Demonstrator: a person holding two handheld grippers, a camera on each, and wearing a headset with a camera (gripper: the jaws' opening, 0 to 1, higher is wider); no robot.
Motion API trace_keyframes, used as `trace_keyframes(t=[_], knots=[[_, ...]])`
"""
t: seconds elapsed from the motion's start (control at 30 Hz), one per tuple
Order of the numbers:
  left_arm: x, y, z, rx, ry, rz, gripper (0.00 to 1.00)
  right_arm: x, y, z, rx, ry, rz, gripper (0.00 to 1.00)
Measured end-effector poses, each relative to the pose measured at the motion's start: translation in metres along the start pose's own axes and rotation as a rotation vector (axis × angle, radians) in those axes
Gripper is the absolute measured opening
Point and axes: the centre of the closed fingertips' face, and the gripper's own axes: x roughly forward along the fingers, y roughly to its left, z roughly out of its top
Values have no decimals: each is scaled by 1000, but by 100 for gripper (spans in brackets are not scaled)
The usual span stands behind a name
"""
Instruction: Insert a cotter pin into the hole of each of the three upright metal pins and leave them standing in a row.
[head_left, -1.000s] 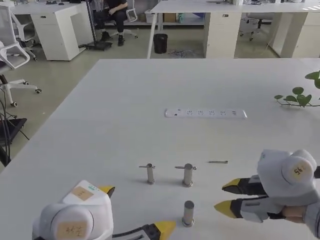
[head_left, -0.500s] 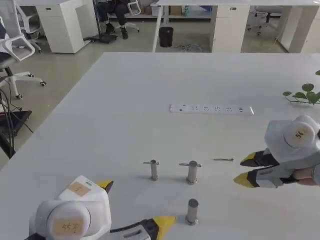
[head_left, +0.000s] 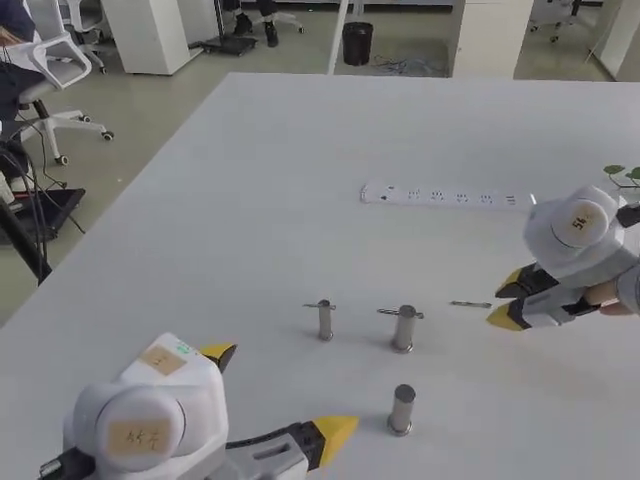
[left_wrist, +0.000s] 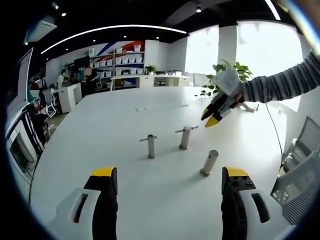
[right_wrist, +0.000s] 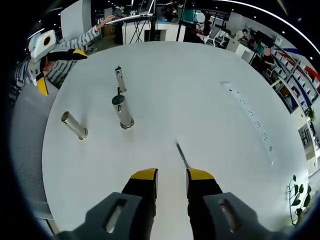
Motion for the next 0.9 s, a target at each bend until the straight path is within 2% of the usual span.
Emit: trace_keyframes(t=[0.3,0.53,0.67,0.77,0.9], knots=[[6,0,2,-5,-5,-15,84,17,-19,-1,-10,26,-9,13],[9,0,1,-11,0,-21,83,26,-22,-1,-23,47,17,9],[10,0,3,-11,-2,-24,83,28,-23,-4,-57,84,29,7],[11,0,4,-9,-2,-24,83,30,-23,-9,-49,122,46,7],[12,0,6,-13,-6,-28,83,28,-22,-7,-9,120,79,2]])
